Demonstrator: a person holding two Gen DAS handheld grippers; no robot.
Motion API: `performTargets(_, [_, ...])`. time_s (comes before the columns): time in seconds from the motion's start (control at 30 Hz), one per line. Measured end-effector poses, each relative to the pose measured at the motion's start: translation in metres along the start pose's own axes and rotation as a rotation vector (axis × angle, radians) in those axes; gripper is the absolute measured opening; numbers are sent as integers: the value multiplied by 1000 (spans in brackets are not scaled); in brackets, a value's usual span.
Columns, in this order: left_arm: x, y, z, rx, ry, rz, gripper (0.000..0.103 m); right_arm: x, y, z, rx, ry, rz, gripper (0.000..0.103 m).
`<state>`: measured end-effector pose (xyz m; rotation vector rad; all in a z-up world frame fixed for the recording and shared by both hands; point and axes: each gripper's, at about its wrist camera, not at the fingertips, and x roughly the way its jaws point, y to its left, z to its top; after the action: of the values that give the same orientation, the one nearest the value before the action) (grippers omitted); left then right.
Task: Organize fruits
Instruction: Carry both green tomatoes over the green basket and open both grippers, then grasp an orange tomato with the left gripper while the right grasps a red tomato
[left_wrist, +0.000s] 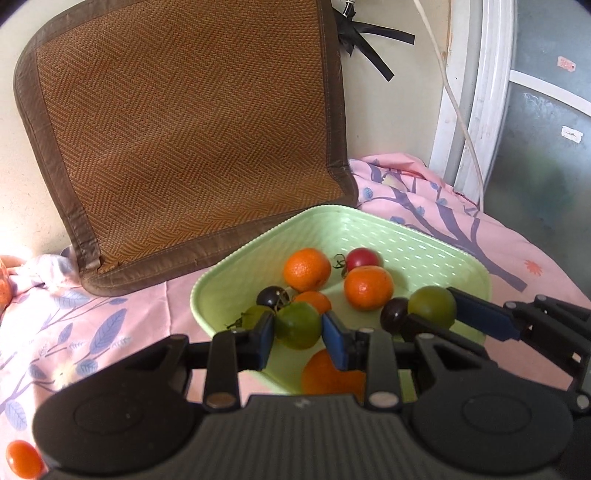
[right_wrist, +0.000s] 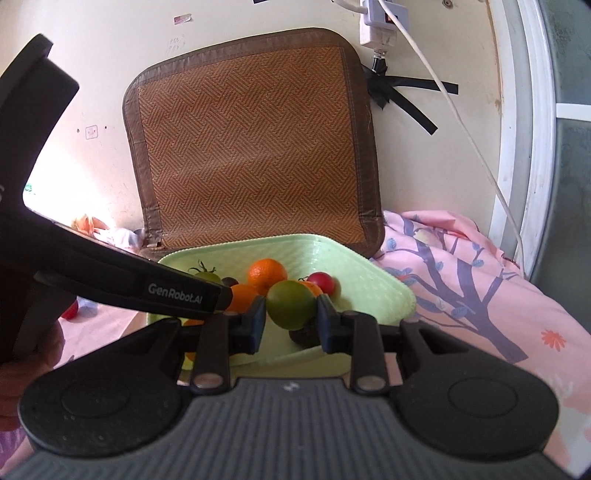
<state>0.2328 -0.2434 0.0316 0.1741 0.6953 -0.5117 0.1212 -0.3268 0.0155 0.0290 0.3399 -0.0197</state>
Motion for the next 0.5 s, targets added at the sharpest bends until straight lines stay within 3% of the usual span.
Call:
performTargets(0.13, [-3,-2,0,5,-9,8,36,-2,-2,-1,11,-15,13,35])
performTargets(0.2, [-6,-4,0,12,-22,20,37,-5,-3,-2,16,-33,2,48])
performTargets(0.5, [-23,-8,-2,9,-46,26,38,-16,-4,-3,35,-77,13,48])
